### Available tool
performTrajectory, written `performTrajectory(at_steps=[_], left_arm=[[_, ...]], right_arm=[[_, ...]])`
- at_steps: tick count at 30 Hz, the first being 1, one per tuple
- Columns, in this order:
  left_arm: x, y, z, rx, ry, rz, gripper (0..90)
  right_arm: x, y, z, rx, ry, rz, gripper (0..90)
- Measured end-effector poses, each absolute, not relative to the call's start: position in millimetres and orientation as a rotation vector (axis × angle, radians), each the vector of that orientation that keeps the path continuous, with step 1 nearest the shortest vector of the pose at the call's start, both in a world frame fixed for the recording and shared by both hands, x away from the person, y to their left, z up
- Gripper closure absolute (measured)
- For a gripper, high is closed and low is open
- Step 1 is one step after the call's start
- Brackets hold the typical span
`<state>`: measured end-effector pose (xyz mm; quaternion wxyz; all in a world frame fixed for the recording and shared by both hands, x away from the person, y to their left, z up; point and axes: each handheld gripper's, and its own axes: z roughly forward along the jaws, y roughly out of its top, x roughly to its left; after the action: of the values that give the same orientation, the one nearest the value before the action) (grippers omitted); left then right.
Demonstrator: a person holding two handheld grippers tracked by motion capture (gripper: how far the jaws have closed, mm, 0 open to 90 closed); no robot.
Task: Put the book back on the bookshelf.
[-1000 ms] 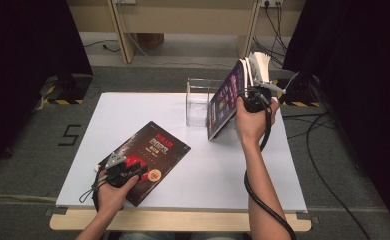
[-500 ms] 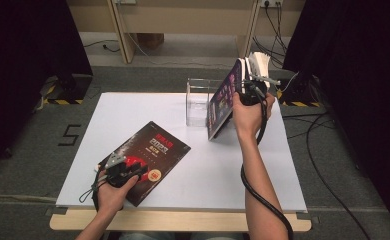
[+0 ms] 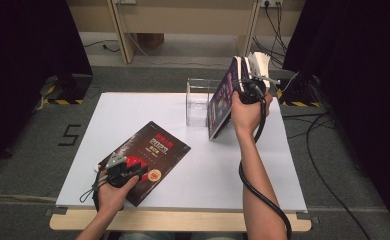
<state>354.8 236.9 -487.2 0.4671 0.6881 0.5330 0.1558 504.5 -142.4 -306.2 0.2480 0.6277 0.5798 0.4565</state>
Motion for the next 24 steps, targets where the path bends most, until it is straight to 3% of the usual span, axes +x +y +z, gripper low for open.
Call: performTrajectory(at_steps=[14,24], left_arm=[[355,239,-487,1.68,1.309,0.385,61.4],[356,239,-487,1.685,1.3,0.384,61.6]], right_arm=[[506,-127,-296,1.524,1.5,1.303,83.2],[516,-123,-316,1.519,1.497,1.286,83.0]])
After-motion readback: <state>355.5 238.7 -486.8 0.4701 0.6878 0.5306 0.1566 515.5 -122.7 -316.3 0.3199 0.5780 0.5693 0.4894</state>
